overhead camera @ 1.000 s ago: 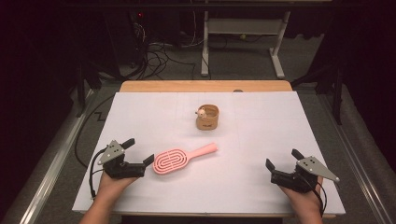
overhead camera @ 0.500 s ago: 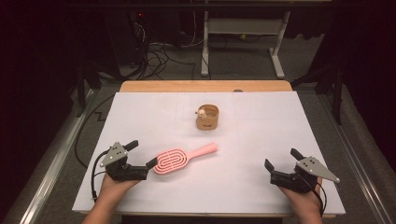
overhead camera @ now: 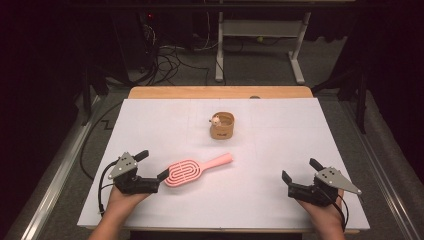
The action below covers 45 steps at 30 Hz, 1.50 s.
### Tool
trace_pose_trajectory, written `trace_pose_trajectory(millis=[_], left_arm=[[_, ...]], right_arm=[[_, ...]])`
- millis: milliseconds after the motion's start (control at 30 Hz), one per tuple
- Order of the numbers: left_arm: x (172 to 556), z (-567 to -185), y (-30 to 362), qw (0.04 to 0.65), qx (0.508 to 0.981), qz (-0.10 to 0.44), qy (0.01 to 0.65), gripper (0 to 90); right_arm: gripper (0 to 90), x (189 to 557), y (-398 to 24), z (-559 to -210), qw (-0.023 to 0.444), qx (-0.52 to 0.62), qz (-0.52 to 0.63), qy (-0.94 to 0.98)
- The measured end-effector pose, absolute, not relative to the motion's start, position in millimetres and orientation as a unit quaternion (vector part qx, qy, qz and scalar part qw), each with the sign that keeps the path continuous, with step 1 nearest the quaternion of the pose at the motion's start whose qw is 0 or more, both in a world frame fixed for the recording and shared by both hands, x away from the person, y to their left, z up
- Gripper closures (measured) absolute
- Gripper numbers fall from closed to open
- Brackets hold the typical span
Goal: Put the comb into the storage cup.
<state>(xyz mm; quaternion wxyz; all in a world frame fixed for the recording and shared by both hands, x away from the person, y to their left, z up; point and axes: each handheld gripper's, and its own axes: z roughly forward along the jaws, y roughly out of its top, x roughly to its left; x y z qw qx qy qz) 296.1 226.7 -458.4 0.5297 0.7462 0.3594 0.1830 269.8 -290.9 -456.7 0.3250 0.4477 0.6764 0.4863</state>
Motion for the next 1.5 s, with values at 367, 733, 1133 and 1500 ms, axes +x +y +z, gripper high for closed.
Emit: trace_pose_trajectory(millis=[367,733,1133,1500], left_arm=[[295,-457,222,0.518,0.765,0.176,0.339,0.0],[291,-451,224,0.503,0.78,0.171,0.33,0.0],[293,-456,220,0.461,0.818,0.152,0.308,0.0],[294,-463,214,0.41,0.848,0.142,0.304,0.0]], right_arm=[[0.3,270,-292,-457,0.322,0.45,0.486,0.677],[0.3,268,-291,-458,0.322,0.447,0.485,0.679],[0.3,272,-289,-461,0.315,0.444,0.478,0.689],[0.3,272,-289,-462,0.312,0.447,0.475,0.691]])
